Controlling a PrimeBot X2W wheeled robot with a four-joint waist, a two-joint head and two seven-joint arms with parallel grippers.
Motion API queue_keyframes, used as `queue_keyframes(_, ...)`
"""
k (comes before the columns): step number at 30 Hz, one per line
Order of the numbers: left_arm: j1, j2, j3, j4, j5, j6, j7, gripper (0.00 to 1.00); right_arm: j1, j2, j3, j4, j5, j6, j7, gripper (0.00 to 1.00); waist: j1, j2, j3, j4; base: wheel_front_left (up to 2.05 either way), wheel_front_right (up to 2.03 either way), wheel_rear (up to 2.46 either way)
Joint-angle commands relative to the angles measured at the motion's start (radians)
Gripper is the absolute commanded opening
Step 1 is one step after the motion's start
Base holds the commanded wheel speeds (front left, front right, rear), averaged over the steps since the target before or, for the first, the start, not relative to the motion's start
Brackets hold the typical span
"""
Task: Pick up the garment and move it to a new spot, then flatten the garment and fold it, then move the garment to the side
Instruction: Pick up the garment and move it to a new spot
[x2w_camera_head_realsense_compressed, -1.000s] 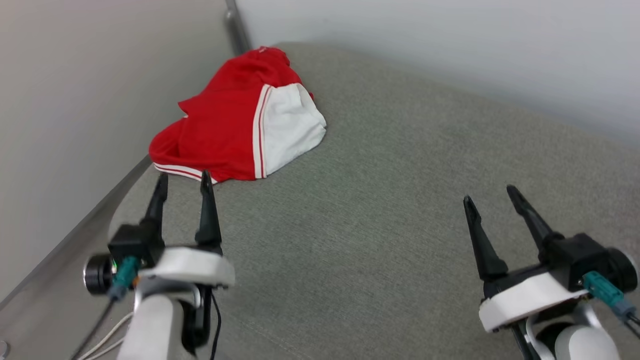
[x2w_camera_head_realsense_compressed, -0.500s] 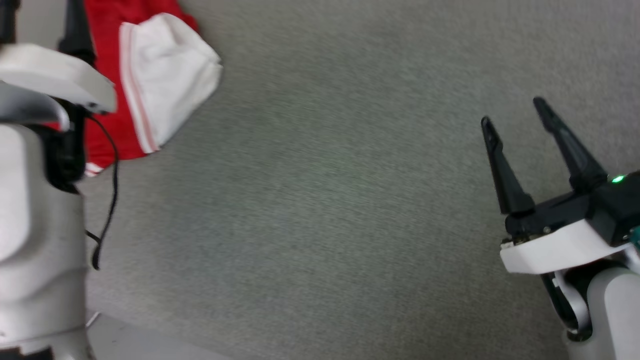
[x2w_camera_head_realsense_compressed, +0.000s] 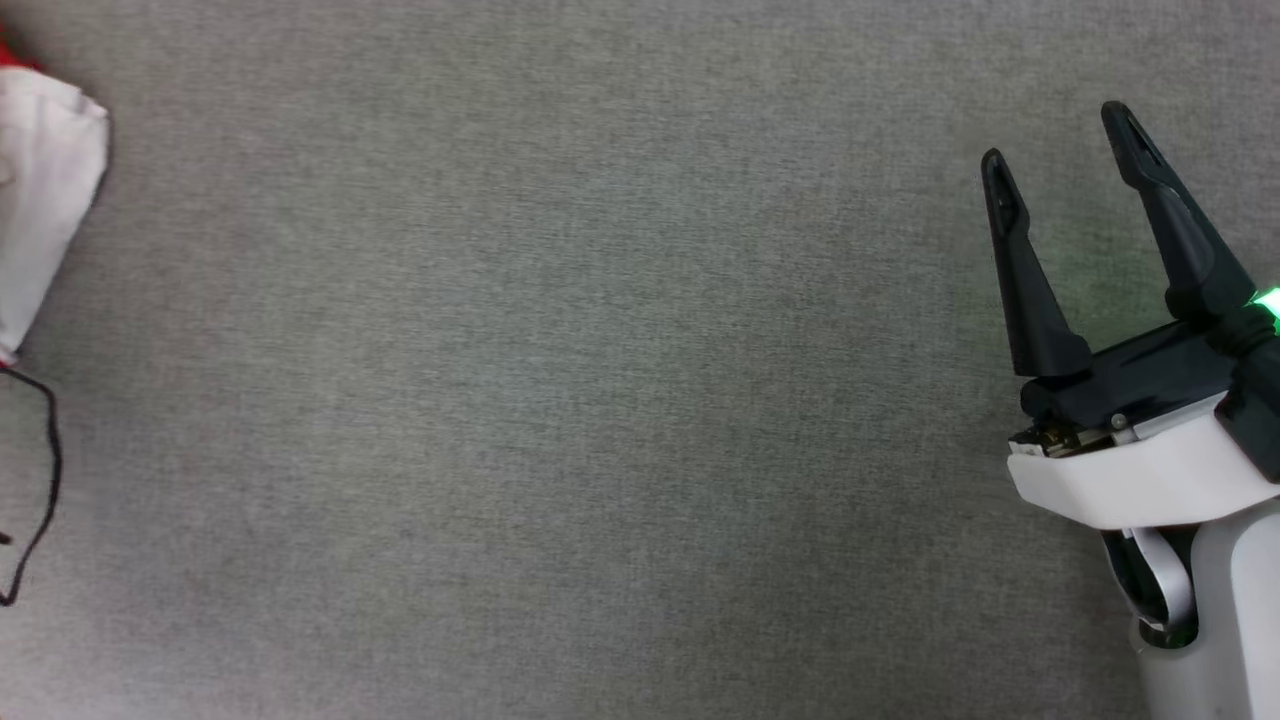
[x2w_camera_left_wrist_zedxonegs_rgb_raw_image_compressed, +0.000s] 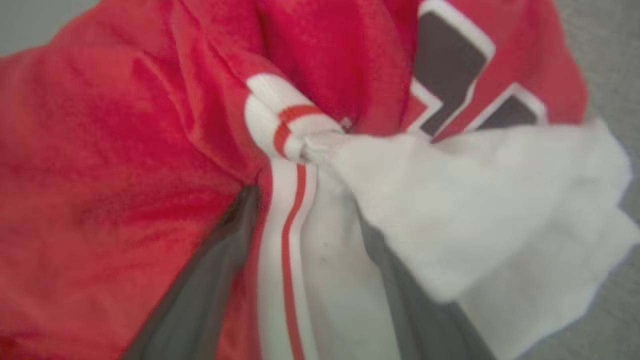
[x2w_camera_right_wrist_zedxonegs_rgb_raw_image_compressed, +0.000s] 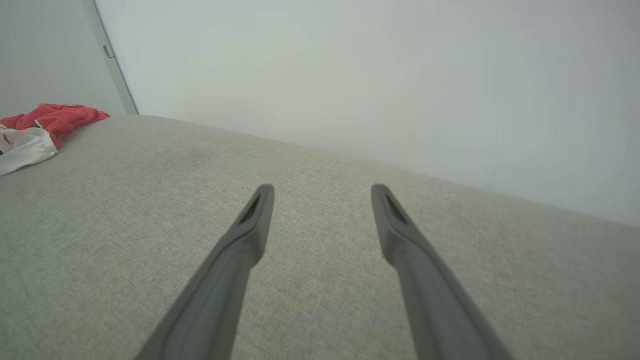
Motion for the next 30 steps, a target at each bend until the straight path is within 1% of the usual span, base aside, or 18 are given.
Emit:
queue_keyframes(1, 0.033, 0.003, 0.002, 0.033, -0.008, 0.01, 0.053, 1.0, -0.017, 0.003, -0.002, -0.007, 0.004, -0.001, -0.005, 1.0, -0.0002, -0.0001, 0.026, -0.025, 0.0, 0.0, 0.0)
queue_keyframes(3, 0.078, -0.008, 0.011, 0.065, -0.023, 0.03, 0.126, 1.0, -0.016, 0.003, -0.008, -0.01, 0.001, -0.001, -0.007, 1.0, -0.0002, -0.0001, 0.031, -0.028, 0.0, 0.0, 0.0)
queue_keyframes(6, 0.132, -0.01, 0.015, 0.07, -0.022, 0.062, 0.176, 1.0, -0.018, 0.005, -0.009, -0.021, -0.001, -0.001, -0.01, 1.0, -0.0002, -0.0001, 0.034, -0.032, 0.0, 0.0, 0.0)
queue_keyframes(7, 0.141, -0.006, 0.016, 0.061, -0.012, 0.075, 0.168, 1.0, -0.02, 0.005, -0.01, -0.025, -0.002, -0.001, -0.01, 1.0, -0.0002, -0.0001, 0.035, -0.033, 0.0, 0.0, 0.0)
queue_keyframes(8, 0.144, -0.007, 0.026, 0.048, -0.013, 0.089, 0.145, 0.39, -0.022, 0.006, -0.009, -0.027, -0.003, -0.001, -0.013, 1.0, -0.0002, -0.0001, 0.031, -0.033, 0.0, 0.0, 0.0)
queue_keyframes(9, 0.147, -0.009, 0.029, 0.039, -0.01, 0.099, 0.133, 0.0, -0.022, 0.008, -0.008, -0.032, -0.001, -0.001, -0.019, 1.0, -0.0002, -0.0001, 0.026, -0.033, 0.0, 0.0, 0.0)
queue_keyframes(11, 0.151, -0.01, 0.022, 0.015, -0.006, 0.097, 0.116, 0.0, -0.015, 0.008, -0.01, -0.029, -0.001, -0.001, -0.021, 1.0, -0.0002, -0.0001, 0.01, -0.031, 0.0, 0.0, 0.0)
queue_keyframes(13, 0.129, -0.01, 0.021, -0.019, 0.003, 0.098, 0.061, 0.0, -0.006, 0.01, -0.013, -0.022, -0.002, -0.001, -0.025, 1.0, -0.0002, -0.0001, -0.015, -0.027, 0.0, 0.0, 0.0)
queue_keyframes(18, 0.079, 0.01, -0.001, -0.086, 0.049, 0.09, -0.123, 0.0, 0.03, 0.022, -0.023, 0.004, -0.005, -0.001, -0.024, 1.0, -0.0002, -0.0001, -0.106, -0.012, 0.0, 0.0, 0.0)
queue_keyframes(20, 0.069, -0.003, -0.019, -0.092, 0.06, 0.077, -0.196, 0.0, 0.047, 0.031, -0.03, 0.017, -0.004, -0.001, -0.023, 1.0, -0.0002, -0.0001, -0.154, -0.006, 0.0, 0.0, 0.0)
queue_keyframes(25, 0.061, -0.034, -0.03, -0.105, 0.079, 0.069, -0.408, 0.0, 0.105, 0.064, -0.052, 0.047, 0.006, -0.001, -0.025, 1.0, -0.0002, -0.0001, -0.28, -0.001, 0.0, 0.0, 0.0)
queue_keyframes(30, 0.088, -0.073, -0.037, -0.122, 0.077, 0.06, -0.562, 0.0, 0.169, 0.091, -0.086, 0.056, 0.001, -0.001, -0.017, 1.0, -0.0002, -0.0001, -0.384, -0.013, 0.0, 0.0, 0.0)
